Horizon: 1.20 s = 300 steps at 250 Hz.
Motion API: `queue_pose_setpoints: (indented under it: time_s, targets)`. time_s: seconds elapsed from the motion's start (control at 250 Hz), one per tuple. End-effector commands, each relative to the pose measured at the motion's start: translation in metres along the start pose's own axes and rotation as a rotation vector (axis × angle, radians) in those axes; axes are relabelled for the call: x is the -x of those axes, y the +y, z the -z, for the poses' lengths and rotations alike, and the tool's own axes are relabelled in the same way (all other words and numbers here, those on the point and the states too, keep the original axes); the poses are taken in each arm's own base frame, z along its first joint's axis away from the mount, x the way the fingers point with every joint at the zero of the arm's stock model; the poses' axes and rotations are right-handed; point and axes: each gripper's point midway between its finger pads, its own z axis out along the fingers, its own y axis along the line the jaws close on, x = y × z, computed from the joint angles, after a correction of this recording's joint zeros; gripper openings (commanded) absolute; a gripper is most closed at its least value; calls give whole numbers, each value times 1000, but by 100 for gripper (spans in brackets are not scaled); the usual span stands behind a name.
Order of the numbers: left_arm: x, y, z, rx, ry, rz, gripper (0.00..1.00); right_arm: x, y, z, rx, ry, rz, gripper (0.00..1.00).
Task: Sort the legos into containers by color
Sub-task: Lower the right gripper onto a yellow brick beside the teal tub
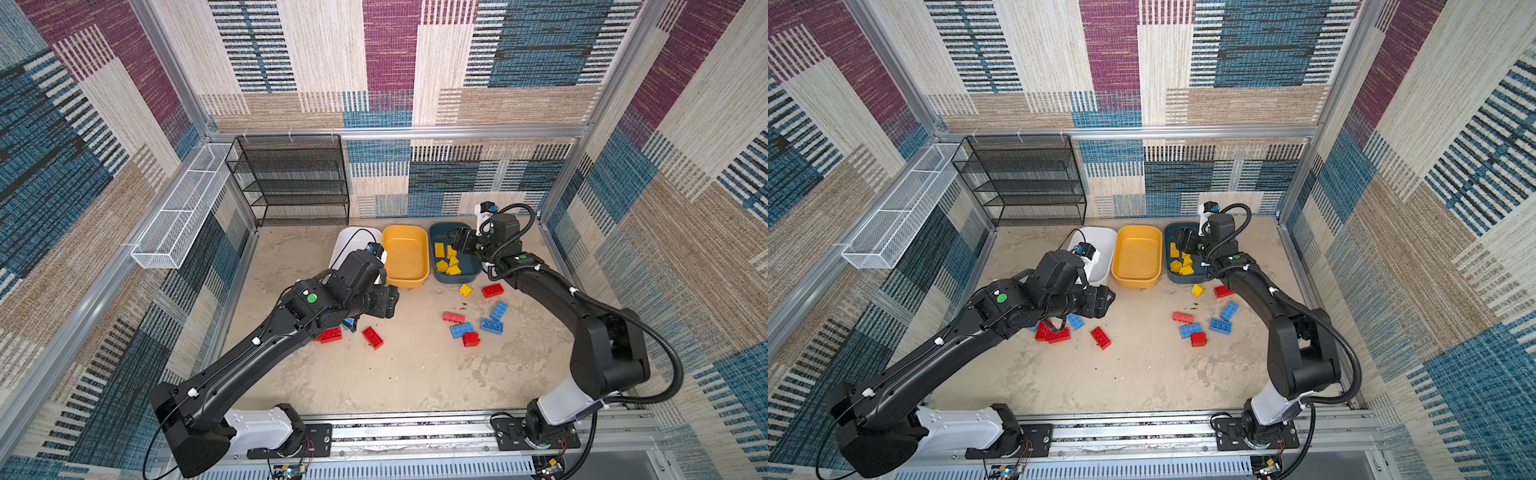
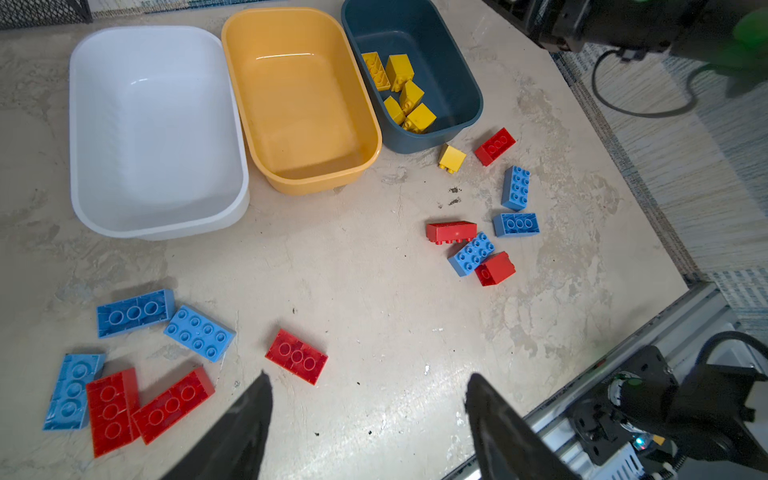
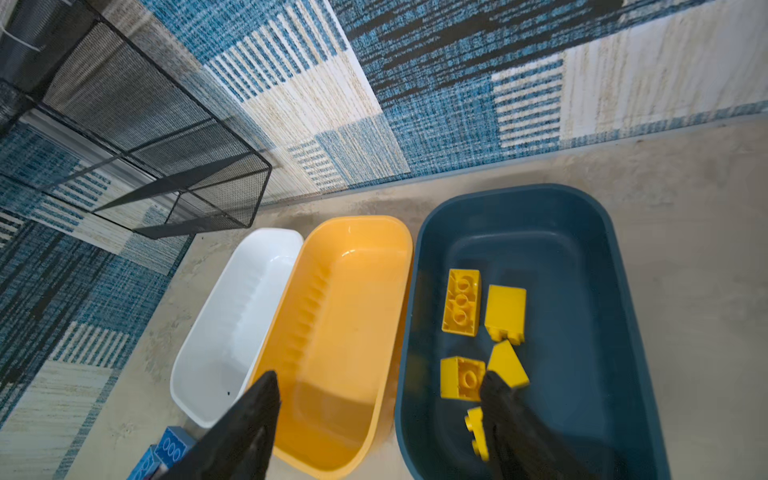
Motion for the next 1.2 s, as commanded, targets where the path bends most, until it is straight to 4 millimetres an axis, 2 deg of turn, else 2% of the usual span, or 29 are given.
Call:
queue_pose_setpoints:
  time_s: [0.0, 0.132, 0.288, 0.364, 0.456, 0.604, 0.728, 0.944, 1.196]
  targets:
    - [11, -1, 2, -20, -61, -62, 75, -14, -13, 22, -89, 38, 49, 76]
    - [8, 3, 9, -35, -88, -82, 75, -41, -26, 49, -168, 76, 39, 73]
    - [-3, 18, 16, 12, -114, -99, 74, -97, -43, 63, -281, 173, 63, 71]
    - [-14, 22, 9, 4, -122, -72, 75, -120, -53, 65, -309, 217, 54, 71]
    - [-31, 23, -9, -19, -100, -15, 75, -136, -60, 63, -313, 238, 45, 72]
    - [-55, 20, -39, -53, -43, 53, 74, -146, -68, 47, -327, 258, 43, 76]
    - [-69, 22, -55, -57, -21, 82, 74, -154, -76, 26, -343, 284, 51, 76]
    - [-80, 28, -63, -32, 6, 88, 74, -161, -90, 0, -381, 293, 70, 77]
    - [-83, 31, -68, 0, 35, 77, 73, -174, -106, -23, -433, 318, 57, 77]
